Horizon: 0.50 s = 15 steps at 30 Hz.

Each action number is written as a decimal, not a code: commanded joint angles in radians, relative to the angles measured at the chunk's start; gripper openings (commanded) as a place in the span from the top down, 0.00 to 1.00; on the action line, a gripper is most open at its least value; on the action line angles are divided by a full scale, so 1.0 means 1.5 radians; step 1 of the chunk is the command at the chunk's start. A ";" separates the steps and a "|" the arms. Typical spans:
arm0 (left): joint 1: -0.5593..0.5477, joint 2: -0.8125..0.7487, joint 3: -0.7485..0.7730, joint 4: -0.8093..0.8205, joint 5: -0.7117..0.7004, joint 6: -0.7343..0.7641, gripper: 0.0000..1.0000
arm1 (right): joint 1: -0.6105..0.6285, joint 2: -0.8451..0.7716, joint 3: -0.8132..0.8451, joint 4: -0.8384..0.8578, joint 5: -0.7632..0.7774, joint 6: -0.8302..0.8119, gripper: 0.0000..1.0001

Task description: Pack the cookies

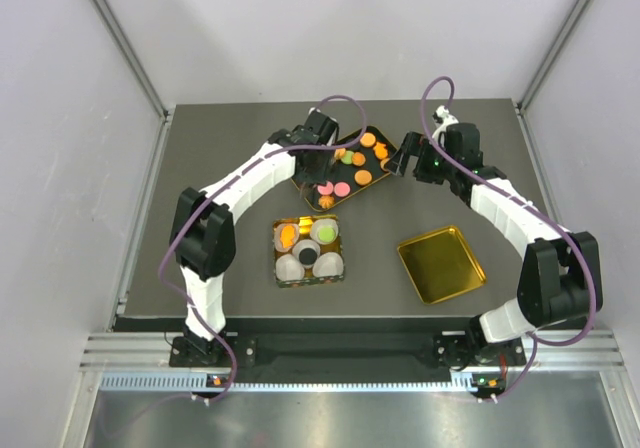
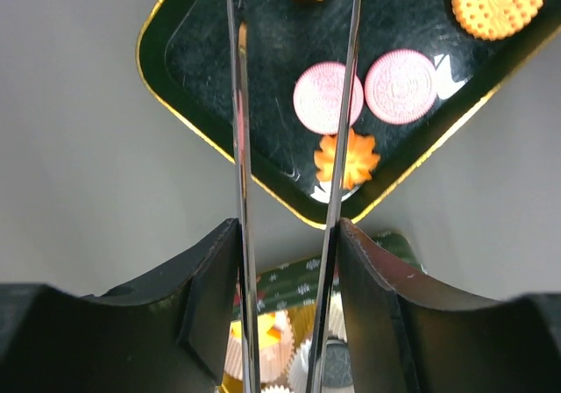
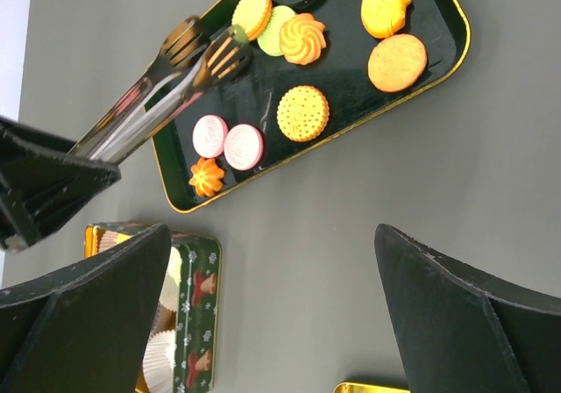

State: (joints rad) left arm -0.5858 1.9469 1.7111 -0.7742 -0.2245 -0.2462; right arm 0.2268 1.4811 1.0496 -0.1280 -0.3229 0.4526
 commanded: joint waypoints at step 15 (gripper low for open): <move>0.011 -0.011 0.046 -0.007 0.030 0.018 0.59 | 0.006 -0.008 0.040 0.006 0.010 -0.016 0.00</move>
State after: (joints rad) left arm -0.5755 1.9759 1.7412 -0.7761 -0.1764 -0.2340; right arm 0.2268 1.4811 1.0496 -0.1360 -0.3145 0.4454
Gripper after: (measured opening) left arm 0.429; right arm 0.996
